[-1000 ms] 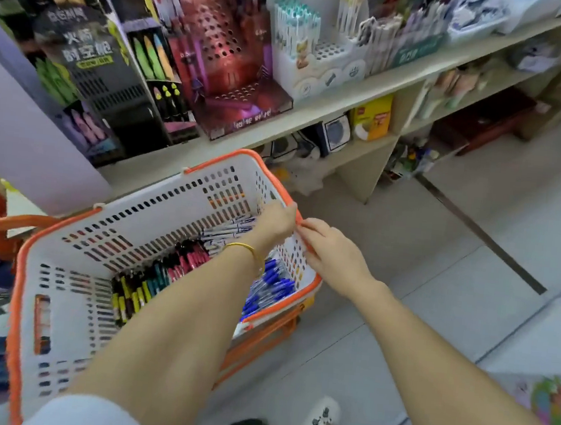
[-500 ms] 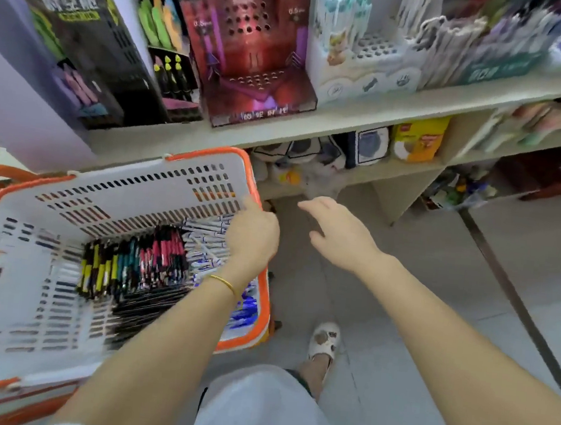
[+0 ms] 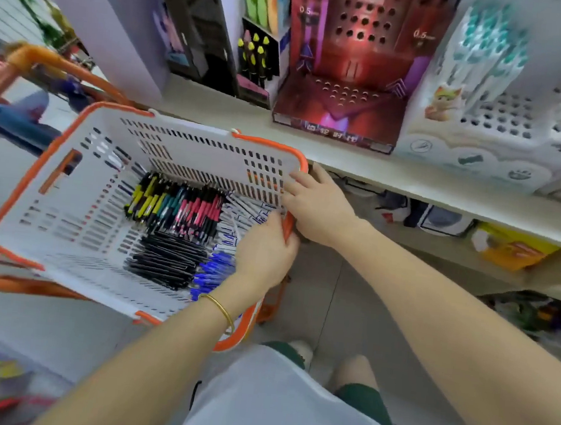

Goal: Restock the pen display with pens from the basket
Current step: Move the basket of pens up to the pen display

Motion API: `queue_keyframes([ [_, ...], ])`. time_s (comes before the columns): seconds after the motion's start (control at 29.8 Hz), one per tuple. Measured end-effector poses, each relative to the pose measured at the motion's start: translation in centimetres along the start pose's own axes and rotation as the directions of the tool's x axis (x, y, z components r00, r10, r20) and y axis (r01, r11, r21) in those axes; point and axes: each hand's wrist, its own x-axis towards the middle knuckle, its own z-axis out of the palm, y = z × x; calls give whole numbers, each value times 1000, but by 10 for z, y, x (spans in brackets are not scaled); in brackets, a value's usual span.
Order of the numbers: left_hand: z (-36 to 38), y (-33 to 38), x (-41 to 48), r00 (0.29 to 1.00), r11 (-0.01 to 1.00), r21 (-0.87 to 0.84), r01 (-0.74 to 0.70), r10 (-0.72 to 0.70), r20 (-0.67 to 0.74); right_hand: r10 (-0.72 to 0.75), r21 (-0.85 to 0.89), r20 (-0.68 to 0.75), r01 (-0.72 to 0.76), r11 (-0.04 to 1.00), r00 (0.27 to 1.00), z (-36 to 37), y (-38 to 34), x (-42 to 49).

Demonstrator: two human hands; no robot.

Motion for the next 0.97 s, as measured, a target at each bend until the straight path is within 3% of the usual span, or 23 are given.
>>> queue_keyframes([
  [0.1,8,14,-1,998,998,23,59,-59,6,-173,-28,-66,171,985,983,2,24,-2],
  [0.3,21,51,-16,980,970,141,198,-199,-12,-437,61,-5,437,898,899,-1,63,-12],
  [0.44,41,82,-28,954,916,266,300,-290,-76,-494,34,86,493,870,865,-1,81,-29],
  [0.64,77,124,-46,907,896,136,422,-415,-79,-510,45,45,508,860,859,8,108,-71],
  [0.97,130,205,-77,903,902,59,427,-422,-84,-505,109,71,496,861,860,25,157,-154],
])
